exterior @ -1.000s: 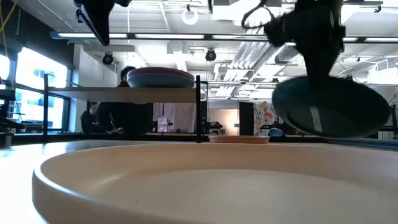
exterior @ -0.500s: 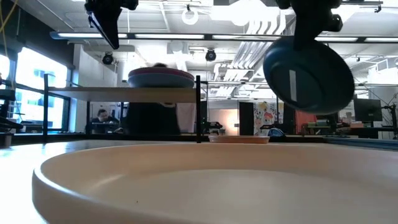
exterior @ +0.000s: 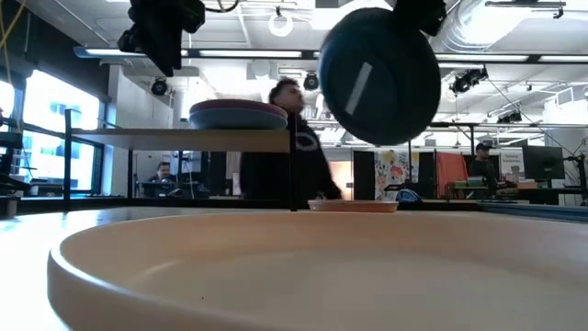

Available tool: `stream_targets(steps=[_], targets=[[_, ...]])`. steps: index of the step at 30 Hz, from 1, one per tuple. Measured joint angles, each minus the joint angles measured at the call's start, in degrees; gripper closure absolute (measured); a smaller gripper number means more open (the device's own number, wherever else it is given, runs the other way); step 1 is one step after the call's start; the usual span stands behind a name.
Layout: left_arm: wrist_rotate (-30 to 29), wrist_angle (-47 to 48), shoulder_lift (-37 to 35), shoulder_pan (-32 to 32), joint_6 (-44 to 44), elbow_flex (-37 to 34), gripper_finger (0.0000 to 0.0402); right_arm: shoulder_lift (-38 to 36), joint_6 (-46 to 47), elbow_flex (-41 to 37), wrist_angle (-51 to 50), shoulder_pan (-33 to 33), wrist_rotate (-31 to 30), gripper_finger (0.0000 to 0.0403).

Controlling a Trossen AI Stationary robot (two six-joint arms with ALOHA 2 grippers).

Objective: Place and stack plates onto a shelf
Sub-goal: Stack the dark green plate on top of the light pink plate on the shelf

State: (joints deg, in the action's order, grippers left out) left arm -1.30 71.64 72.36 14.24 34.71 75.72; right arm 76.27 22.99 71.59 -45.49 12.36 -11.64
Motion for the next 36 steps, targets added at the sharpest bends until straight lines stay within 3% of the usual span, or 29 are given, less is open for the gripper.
stream_targets(steps=[5, 11, 23, 29, 36], targets=[[3.8, 0.0, 0.0, 3.0, 2.7, 0.0, 0.0294, 0.0, -5.7, 0.0, 0.7, 0.0, 1.4, 0.0403], [10.4, -1.0, 0.0, 5.7, -0.2, 0.0, 0.0295, 0.2, -9.1, 3.2, -1.7, 0.0, 2.2, 0.0403], [20.9, -17.2, 0.0, 8.4, -0.3, 0.0, 0.0296, 1.9, -18.2, 15.3, -13.8, -0.3, -0.1, 0.0403], [26.9, -19.3, 0.0, 9.5, 1.7, 0.7, 0.0296, 6.8, -27.0, 21.6, -21.2, -0.4, 3.2, 0.0403], [26.8, -18.9, 0.0, 9.5, 3.2, 1.2, 0.0296, 15.1, -38.2, 29.0, -29.1, -0.3, 4.2, 0.0403]])
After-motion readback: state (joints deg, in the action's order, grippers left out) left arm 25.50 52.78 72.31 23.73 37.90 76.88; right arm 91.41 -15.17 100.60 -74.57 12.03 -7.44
